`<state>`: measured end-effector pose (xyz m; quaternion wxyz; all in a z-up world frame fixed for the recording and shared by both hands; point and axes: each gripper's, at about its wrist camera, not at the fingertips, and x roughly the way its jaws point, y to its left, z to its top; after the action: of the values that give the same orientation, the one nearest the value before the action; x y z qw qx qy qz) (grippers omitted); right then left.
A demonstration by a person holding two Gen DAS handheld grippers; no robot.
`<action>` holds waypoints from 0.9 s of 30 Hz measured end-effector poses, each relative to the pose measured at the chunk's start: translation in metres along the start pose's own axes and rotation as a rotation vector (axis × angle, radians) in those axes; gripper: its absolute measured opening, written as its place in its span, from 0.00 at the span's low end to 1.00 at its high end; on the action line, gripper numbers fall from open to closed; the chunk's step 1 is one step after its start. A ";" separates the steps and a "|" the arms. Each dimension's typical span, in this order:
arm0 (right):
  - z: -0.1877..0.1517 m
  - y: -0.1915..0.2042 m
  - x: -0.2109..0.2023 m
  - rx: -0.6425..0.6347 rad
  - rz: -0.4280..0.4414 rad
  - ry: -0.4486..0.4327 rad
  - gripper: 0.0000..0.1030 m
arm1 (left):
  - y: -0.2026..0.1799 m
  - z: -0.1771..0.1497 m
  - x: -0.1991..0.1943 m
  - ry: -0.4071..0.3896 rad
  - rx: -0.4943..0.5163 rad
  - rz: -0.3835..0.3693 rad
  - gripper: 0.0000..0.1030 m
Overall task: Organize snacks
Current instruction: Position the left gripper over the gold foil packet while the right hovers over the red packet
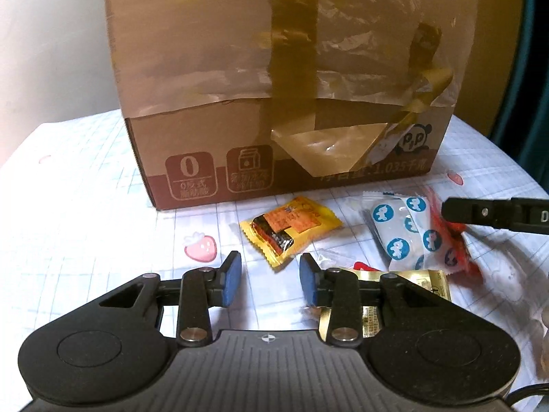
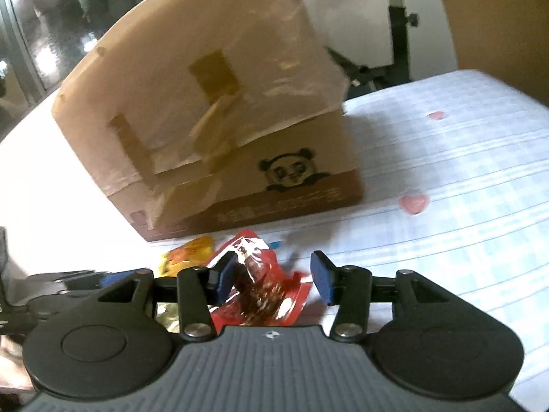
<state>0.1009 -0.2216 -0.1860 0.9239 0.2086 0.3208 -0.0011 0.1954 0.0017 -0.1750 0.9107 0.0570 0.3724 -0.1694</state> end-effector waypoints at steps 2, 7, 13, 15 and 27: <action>-0.001 -0.006 0.000 0.019 -0.031 0.016 0.50 | 0.005 -0.001 -0.002 0.001 -0.020 -0.006 0.38; -0.001 -0.012 -0.005 0.034 -0.045 -0.004 0.50 | 0.018 -0.004 -0.019 -0.001 -0.071 -0.003 0.38; -0.001 0.000 -0.017 -0.103 -0.006 0.032 0.60 | 0.030 -0.006 -0.051 -0.062 -0.154 -0.061 0.39; -0.006 0.007 -0.020 -0.177 -0.021 0.055 0.60 | 0.025 -0.007 -0.056 -0.063 -0.156 -0.098 0.45; -0.018 0.029 0.007 -0.377 -0.053 0.146 0.66 | -0.020 -0.019 -0.054 -0.035 -0.058 -0.177 0.72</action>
<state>0.0999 -0.1874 -0.1920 0.9205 0.0231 0.3868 0.0499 0.1401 0.0019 -0.1511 0.8998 -0.0056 0.3648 -0.2394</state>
